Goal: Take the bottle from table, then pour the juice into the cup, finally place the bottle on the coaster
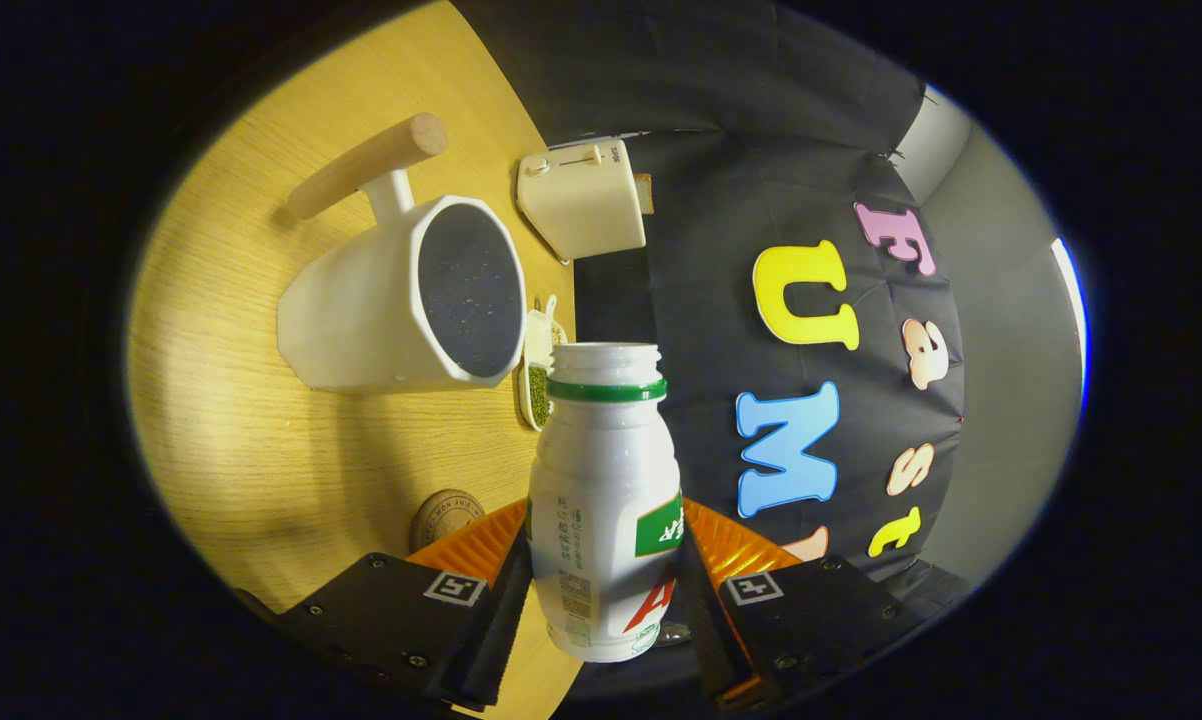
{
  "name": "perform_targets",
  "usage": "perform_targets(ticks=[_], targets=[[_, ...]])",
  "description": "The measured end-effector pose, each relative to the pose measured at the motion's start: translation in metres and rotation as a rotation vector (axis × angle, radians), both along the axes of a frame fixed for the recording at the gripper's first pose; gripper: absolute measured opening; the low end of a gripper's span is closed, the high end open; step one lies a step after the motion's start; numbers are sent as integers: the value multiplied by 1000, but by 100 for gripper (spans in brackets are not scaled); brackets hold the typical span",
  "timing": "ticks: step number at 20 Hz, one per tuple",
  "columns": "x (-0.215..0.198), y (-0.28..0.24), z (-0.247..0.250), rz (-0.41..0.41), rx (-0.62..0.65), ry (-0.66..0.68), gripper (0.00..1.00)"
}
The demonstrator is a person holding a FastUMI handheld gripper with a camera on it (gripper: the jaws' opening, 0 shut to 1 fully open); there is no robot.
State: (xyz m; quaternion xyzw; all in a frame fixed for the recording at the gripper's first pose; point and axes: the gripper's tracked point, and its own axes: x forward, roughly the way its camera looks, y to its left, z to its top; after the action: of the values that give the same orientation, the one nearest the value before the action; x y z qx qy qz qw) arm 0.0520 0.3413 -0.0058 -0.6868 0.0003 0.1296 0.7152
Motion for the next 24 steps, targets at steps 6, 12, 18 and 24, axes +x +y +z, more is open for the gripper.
perform_targets(ticks=[6, 12, 18, 24], targets=[[0, 2, 2, 9, -56, -13, 72], [0, 1, 3, 8, -111, -27, 72], [-1, 2, 4, 14, -167, -61, 72], [1, 4, 4, 23, -211, -87, 72]])
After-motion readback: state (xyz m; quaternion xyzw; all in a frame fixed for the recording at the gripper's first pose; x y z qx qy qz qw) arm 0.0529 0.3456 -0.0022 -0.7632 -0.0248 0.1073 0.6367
